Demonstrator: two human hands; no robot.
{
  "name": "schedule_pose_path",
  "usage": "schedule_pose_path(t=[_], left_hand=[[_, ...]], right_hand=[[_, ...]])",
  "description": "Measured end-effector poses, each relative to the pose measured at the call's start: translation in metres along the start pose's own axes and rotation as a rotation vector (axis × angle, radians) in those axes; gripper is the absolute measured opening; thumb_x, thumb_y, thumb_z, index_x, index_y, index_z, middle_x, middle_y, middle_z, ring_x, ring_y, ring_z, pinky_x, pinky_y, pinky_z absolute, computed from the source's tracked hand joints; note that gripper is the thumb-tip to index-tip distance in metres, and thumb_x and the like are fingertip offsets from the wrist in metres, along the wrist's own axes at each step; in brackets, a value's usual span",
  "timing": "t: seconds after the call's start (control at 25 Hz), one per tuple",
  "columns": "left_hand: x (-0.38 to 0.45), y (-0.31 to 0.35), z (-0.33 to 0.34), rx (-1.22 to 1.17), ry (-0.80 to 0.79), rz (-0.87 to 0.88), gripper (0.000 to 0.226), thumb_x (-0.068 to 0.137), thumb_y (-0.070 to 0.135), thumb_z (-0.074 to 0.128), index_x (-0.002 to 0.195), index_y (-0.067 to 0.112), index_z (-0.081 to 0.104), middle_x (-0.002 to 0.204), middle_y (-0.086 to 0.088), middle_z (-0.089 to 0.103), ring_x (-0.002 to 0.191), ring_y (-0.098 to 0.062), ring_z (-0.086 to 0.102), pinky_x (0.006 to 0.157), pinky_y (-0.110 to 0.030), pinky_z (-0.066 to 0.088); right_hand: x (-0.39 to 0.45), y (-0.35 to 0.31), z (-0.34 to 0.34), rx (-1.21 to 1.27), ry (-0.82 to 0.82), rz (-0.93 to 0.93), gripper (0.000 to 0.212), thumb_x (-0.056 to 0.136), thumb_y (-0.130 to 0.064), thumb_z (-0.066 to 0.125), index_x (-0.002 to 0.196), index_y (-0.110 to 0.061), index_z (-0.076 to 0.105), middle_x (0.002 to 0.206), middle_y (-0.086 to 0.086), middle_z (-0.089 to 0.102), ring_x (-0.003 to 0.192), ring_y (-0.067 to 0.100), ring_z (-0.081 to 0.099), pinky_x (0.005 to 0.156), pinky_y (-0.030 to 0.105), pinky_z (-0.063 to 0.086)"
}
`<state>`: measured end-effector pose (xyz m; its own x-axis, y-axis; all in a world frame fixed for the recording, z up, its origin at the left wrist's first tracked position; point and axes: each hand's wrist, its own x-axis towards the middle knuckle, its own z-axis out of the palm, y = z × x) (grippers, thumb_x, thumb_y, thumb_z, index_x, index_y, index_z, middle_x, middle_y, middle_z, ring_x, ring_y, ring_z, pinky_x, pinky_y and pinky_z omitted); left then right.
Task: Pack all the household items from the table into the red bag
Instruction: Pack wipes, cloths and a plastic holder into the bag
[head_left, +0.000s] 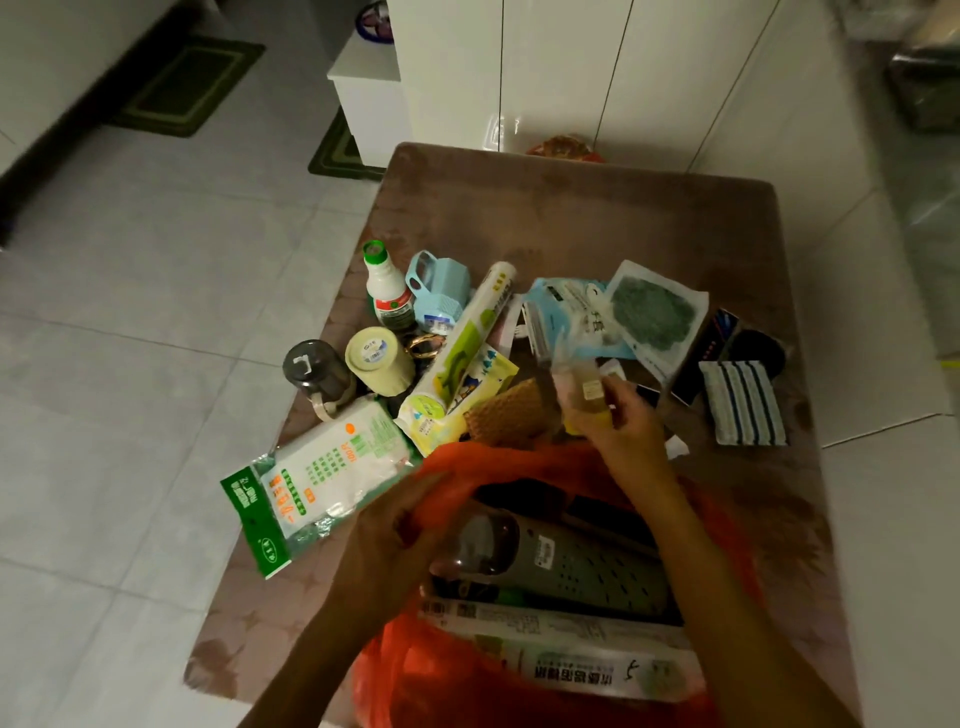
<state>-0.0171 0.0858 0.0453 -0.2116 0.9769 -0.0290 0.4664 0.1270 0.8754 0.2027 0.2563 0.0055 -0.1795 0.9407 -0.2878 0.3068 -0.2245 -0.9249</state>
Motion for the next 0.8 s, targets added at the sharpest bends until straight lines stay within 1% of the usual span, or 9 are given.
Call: schedule_pose_path(t=[0.08, 0.12, 0.2, 0.28, 0.44, 0.56, 0.64, 0.68, 0.8], left_hand=[[0.005, -0.006, 0.001, 0.049, 0.032, -0.054, 0.06, 0.085, -0.003, 0.064, 0.128, 0.035, 0.051, 0.114, 0.003, 0.068, 0.077, -0.001, 0.067, 0.064, -0.006, 0.05], [0.008, -0.007, 0.002, 0.056, 0.032, -0.068, 0.056, 0.086, 0.0, 0.064, 0.132, 0.028, 0.05, 0.114, -0.003, 0.067, 0.078, -0.001, 0.066, 0.065, -0.007, 0.05], [0.011, -0.001, 0.005, 0.043, 0.022, -0.045, 0.054, 0.086, 0.001, 0.065, 0.133, 0.024, 0.052, 0.107, 0.005, 0.068, 0.078, 0.002, 0.067, 0.064, -0.005, 0.05], [0.012, 0.008, 0.008, 0.01, 0.033, -0.027, 0.057, 0.082, -0.005, 0.065, 0.125, 0.031, 0.057, 0.103, 0.019, 0.065, 0.083, 0.01, 0.065, 0.066, -0.002, 0.048], [0.008, 0.011, 0.014, -0.043, 0.043, -0.028, 0.051, 0.082, -0.006, 0.067, 0.115, 0.033, 0.065, 0.095, 0.024, 0.073, 0.082, 0.003, 0.07, 0.067, -0.009, 0.054], [0.009, 0.018, 0.016, -0.104, 0.079, -0.034, 0.033, 0.082, 0.013, 0.069, 0.11, 0.03, 0.07, 0.1, 0.028, 0.072, 0.081, 0.001, 0.071, 0.068, -0.014, 0.057], [0.009, 0.022, 0.017, -0.087, 0.096, -0.032, 0.031, 0.081, 0.017, 0.067, 0.107, 0.034, 0.069, 0.099, 0.034, 0.069, 0.083, 0.006, 0.07, 0.068, -0.008, 0.053], [0.009, 0.022, 0.017, -0.063, 0.103, -0.035, 0.033, 0.082, 0.015, 0.067, 0.107, 0.036, 0.068, 0.097, 0.036, 0.069, 0.084, 0.009, 0.068, 0.068, -0.004, 0.051], [0.008, 0.02, 0.017, 0.008, 0.143, -0.071, 0.041, 0.084, 0.007, 0.067, 0.107, 0.041, 0.065, 0.089, 0.03, 0.07, 0.085, 0.016, 0.064, 0.068, 0.001, 0.047]], right_hand=[[-0.045, -0.006, -0.027, 0.114, -0.269, -0.058, 0.053, 0.072, -0.036, 0.079, 0.122, -0.043, 0.062, 0.115, -0.014, 0.07, 0.102, 0.006, 0.067, 0.076, 0.018, 0.055], [-0.065, -0.004, -0.035, 0.049, -0.374, -0.077, 0.055, 0.072, -0.036, 0.08, 0.123, -0.046, 0.061, 0.119, -0.017, 0.068, 0.106, 0.003, 0.065, 0.08, 0.016, 0.053], [-0.086, 0.007, -0.039, -0.146, -0.443, -0.121, 0.051, 0.071, -0.033, 0.08, 0.117, -0.044, 0.061, 0.117, -0.021, 0.064, 0.107, 0.0, 0.061, 0.081, 0.018, 0.053], [-0.084, 0.014, -0.023, -0.279, -0.334, -0.121, 0.038, 0.074, -0.03, 0.08, 0.106, -0.035, 0.06, 0.11, -0.015, 0.063, 0.101, 0.002, 0.06, 0.079, 0.024, 0.054], [-0.071, 0.013, 0.005, -0.671, -0.161, -0.287, 0.018, 0.087, -0.038, 0.068, 0.093, -0.021, 0.066, 0.093, -0.004, 0.068, 0.084, 0.01, 0.059, 0.074, 0.031, 0.052], [-0.063, 0.015, -0.01, -0.462, 0.027, -0.384, 0.019, 0.089, -0.044, 0.058, 0.087, -0.028, 0.068, 0.078, -0.018, 0.066, 0.076, -0.001, 0.062, 0.064, 0.019, 0.053], [-0.035, 0.019, -0.032, -0.378, 0.244, -0.282, 0.015, 0.089, -0.045, 0.054, 0.094, -0.034, 0.063, 0.088, -0.02, 0.063, 0.084, -0.003, 0.062, 0.063, 0.014, 0.051], [-0.016, 0.022, -0.044, -0.421, 0.299, -0.173, 0.014, 0.09, -0.042, 0.054, 0.102, -0.037, 0.06, 0.1, -0.015, 0.064, 0.092, 0.002, 0.062, 0.069, 0.018, 0.053], [0.03, 0.046, -0.063, -0.713, 0.199, 0.147, 0.04, 0.09, -0.023, 0.061, 0.129, -0.024, 0.055, 0.137, 0.01, 0.053, 0.12, 0.025, 0.055, 0.098, 0.044, 0.049]])
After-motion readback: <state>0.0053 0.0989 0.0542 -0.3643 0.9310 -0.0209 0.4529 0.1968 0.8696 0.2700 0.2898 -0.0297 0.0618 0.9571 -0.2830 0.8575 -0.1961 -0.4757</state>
